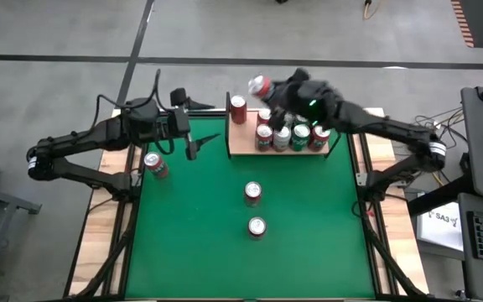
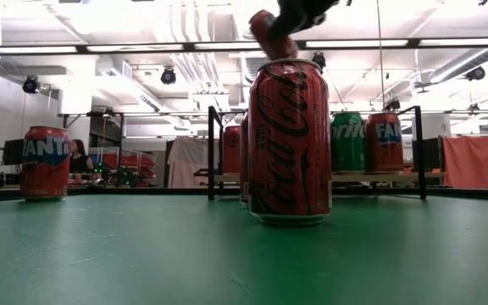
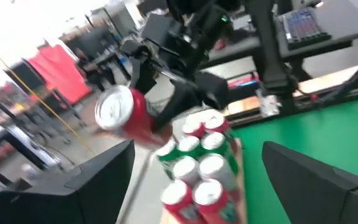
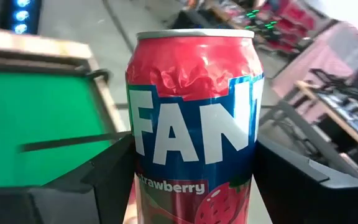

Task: Place canned beverage on shelf
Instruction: Put the red soda can on the shelf aligned with the other red soda can

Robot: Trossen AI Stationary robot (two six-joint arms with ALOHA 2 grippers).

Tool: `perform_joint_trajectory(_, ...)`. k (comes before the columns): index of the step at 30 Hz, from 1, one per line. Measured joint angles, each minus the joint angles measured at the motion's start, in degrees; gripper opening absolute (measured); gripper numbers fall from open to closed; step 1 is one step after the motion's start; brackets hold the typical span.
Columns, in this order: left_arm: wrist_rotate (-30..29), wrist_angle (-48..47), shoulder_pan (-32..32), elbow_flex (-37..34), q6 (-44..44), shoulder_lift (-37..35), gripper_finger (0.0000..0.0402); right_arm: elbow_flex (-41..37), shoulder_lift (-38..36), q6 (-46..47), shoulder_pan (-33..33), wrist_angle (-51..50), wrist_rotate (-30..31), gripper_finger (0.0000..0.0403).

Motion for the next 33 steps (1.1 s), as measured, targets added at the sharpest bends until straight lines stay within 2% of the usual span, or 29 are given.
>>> perform_joint_trajectory(7,1.0,0.5,5.9,0.0,6.9,1.0,0.0334,-4.5,-6.2,3.9,-15.4,2.9,-18.6,0.0267)
perform_joint_trajectory(9,5.0,1.3,8.8,0.0,8.0,1.8,0.0331,-7.0,-6.3,6.0,-19.4,7.0,-23.8,0.0267)
perform_joint_trajectory(12,15.4,3.5,14.6,0.0,8.5,3.5,0.0328,-11.4,-5.2,8.1,-23.5,14.6,-29.0,0.0267)
perform_joint_trajectory(17,31.6,12.2,24.5,0.0,6.7,8.0,0.0327,-18.1,-3.2,8.4,-24.5,32.1,-31.6,0.0267)
perform_joint_trajectory(21,42.0,25.3,28.4,0.0,-2.5,13.8,0.0327,-21.8,-2.2,9.1,-23.9,43.7,-32.2,0.0267)
perform_joint_trajectory(28,43.6,43.7,28.7,0.1,-12.9,22.1,0.0326,-25.2,-1.8,8.3,-23.0,51.2,-32.1,0.0267)
perform_joint_trajectory(33,43.6,46.0,28.7,5.2,-16.5,27.8,0.0326,-25.5,-1.9,5.7,-22.2,52.5,-31.8,0.0267)
